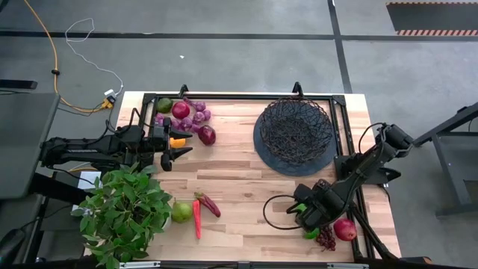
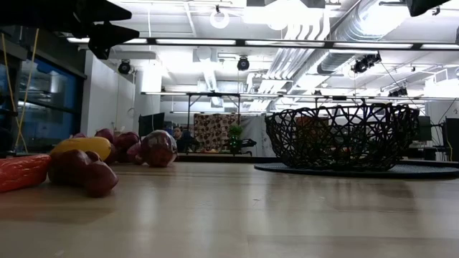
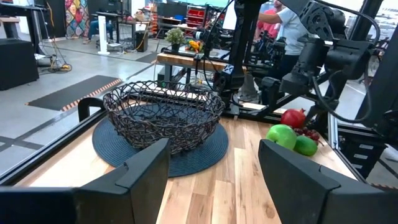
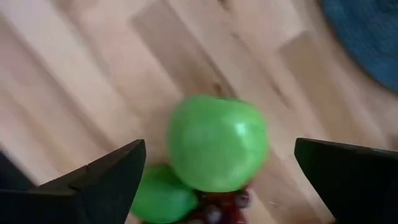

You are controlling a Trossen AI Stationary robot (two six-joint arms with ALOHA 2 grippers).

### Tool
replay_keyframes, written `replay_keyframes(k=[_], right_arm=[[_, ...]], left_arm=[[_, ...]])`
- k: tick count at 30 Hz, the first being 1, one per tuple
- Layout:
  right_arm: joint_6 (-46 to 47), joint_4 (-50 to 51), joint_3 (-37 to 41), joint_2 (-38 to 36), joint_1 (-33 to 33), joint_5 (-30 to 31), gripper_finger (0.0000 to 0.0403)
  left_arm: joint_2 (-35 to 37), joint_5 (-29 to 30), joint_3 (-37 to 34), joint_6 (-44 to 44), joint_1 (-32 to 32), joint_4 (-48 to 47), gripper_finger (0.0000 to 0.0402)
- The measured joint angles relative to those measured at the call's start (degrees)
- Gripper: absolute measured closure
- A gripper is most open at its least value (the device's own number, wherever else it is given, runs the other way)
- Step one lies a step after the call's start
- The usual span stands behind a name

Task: Build produce basket
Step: Put the green apple into the black wire basket

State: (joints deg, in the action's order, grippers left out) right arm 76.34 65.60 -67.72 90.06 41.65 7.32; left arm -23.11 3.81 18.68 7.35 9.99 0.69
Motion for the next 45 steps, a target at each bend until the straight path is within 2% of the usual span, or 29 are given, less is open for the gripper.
replay_keyframes(k=[6,15,24,33,40,45], right_arm=[[2.26,-1.87,0.0,-0.04,0.41,-4.4,0.0028],[2.59,-3.05,0.32,-0.04,0.48,-2.65,0.0029],[7.64,-8.03,6.86,0.0,0.48,-4.86,0.0029],[7.64,-16.8,12.58,-0.33,0.49,-3.36,0.0029],[7.64,-18.32,13.31,-0.2,0.42,0.73,0.0029],[7.31,-18.81,13.38,-0.15,0.28,1.01,0.0029]], left_arm=[[-0.01,-0.2,0.0,0.01,-0.01,0.0,0.0165],[0.0,-0.2,0.0,0.15,0.0,0.0,0.0165],[-0.02,-0.2,0.0,0.0,0.01,0.0,0.0165],[-0.02,-0.2,0.0,0.0,0.01,0.0,0.0165],[0.0,-0.2,0.0,0.0,-0.01,0.0,0.0165],[-0.01,-0.2,0.0,0.0,0.0,0.0,0.0165]])
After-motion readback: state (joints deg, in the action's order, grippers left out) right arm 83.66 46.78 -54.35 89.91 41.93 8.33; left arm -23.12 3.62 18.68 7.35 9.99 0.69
